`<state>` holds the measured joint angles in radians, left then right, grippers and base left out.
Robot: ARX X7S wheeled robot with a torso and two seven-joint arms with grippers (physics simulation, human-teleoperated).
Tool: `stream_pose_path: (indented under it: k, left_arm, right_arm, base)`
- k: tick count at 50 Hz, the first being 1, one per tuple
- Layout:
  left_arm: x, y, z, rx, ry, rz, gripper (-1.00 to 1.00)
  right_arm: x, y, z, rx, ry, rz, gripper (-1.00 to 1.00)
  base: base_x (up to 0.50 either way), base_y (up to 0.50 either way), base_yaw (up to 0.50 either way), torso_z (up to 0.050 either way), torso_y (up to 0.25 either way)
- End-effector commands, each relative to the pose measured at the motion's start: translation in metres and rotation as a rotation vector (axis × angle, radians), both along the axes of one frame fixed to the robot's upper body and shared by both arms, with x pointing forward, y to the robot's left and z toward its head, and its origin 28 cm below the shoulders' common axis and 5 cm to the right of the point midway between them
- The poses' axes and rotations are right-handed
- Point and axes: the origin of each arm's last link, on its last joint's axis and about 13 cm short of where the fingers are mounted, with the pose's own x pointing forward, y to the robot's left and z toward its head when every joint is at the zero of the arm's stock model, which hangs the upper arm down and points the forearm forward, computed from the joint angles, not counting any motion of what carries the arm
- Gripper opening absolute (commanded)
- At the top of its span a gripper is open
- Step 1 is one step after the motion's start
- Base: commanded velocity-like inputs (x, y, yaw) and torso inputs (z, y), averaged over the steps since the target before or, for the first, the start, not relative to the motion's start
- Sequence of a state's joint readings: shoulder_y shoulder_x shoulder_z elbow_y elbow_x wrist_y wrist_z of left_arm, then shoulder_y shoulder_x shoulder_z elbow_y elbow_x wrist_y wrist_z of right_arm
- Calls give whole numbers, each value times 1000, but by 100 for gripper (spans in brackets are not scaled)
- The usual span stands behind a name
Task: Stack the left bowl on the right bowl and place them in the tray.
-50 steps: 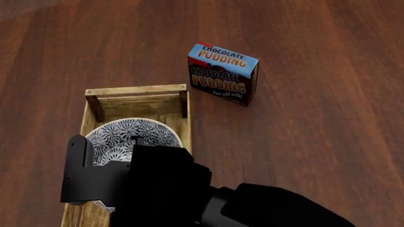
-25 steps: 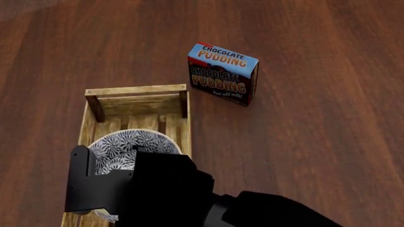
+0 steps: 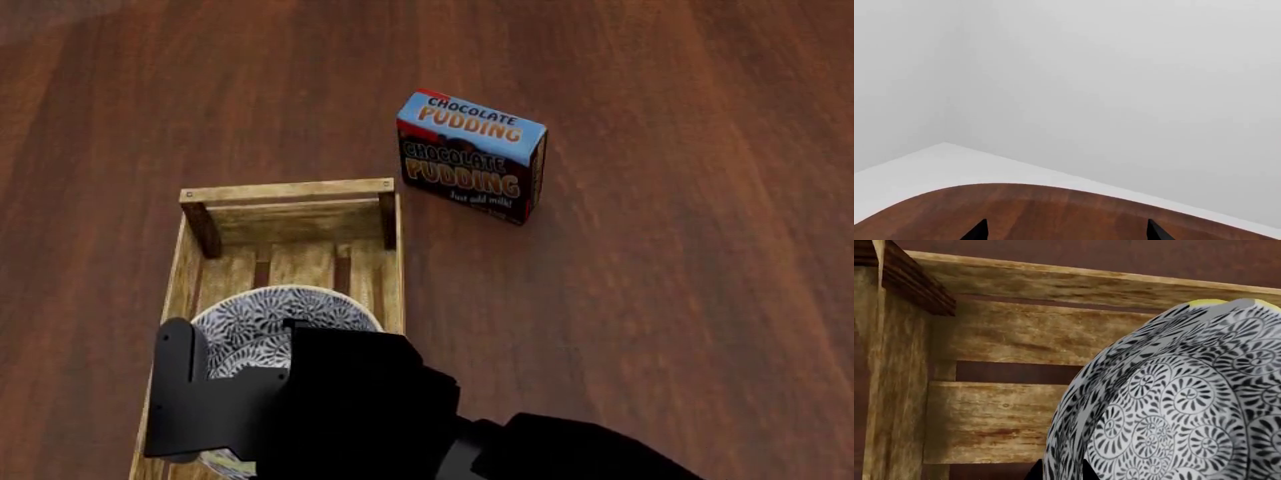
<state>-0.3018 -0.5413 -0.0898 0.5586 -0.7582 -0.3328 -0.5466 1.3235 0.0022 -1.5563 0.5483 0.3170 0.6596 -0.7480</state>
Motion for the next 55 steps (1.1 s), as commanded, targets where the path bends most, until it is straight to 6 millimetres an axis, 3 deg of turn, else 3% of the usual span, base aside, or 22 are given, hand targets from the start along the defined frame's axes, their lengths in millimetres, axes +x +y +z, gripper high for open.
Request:
stream_pose_path:
  k: [1, 12, 13, 38, 55]
  left_arm:
    - [0, 0, 1, -1, 0, 3, 100]
    - [1, 2, -1, -4, -1, 4, 100]
    - [1, 2, 0, -4, -2, 4, 100]
    - [0, 2, 0, -8, -7, -2, 100]
    - [-1, 4, -1, -9, -11, 1, 100]
  right_arm:
    - [-2, 2, -5, -2, 28, 23, -100]
    - [-5, 2, -8, -26, 67, 24, -100]
    - [-5, 2, -8, -32, 75, 22, 100]
    - [-18, 11, -11, -77, 120, 69, 100]
    - [-26, 18, 3, -61, 77, 76, 100]
  base:
    - [0, 0, 0, 0, 0]
    - [0, 0, 1, 0, 0]
    - [0, 0, 0, 0, 0]
    - [0, 0, 0, 0, 0]
    - [0, 0, 0, 0, 0]
